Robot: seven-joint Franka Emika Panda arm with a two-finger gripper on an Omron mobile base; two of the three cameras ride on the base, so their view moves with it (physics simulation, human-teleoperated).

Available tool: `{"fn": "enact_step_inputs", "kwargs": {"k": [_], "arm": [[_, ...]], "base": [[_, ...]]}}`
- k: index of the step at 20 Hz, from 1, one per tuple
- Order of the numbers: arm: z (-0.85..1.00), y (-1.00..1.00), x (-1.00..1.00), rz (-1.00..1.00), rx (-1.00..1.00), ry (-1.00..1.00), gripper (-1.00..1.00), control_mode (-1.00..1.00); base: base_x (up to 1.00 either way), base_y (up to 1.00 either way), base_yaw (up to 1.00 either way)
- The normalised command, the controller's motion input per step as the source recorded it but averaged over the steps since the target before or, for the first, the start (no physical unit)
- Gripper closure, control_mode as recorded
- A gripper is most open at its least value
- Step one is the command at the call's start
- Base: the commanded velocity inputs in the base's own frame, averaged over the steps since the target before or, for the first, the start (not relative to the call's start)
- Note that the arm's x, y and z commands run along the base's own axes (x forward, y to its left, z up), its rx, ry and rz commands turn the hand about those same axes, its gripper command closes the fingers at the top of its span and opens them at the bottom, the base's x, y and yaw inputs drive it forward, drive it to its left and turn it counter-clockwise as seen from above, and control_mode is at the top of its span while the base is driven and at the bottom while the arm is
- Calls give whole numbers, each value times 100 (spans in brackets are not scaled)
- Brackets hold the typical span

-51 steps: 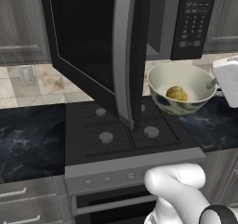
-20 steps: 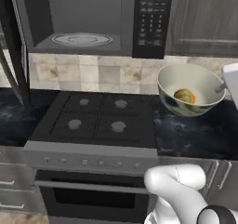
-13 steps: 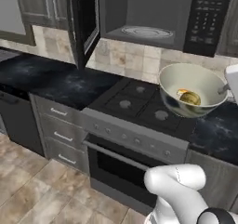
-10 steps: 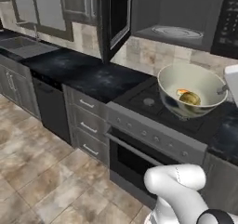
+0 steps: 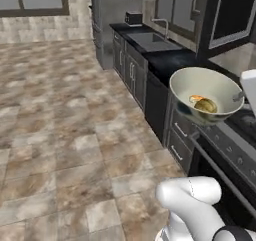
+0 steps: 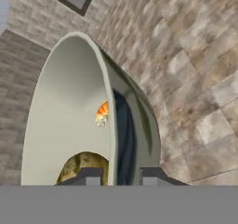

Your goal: The microwave is finished heating the shrimp and squash. Take the bowl containing the food and place it on the dining counter.

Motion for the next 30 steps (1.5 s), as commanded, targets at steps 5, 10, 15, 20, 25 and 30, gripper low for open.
{"fn": "enact_step_inputs", "kwargs": {"k": [5,10,15,20,25,30], "arm": [[0,0,0,0,0,0,100,100],[0,0,0,0,0,0,100,100],[0,0,0,0,0,0,100,100],[0,0,0,0,0,0,100,100],[0,0,0,0,0,0,100,100],[0,0,0,0,0,0,100,100]], "base": [[-3,68,77],[35,100,51],[94,100,22],[100,97,5],[100,91,0],[100,94,-2]]}}
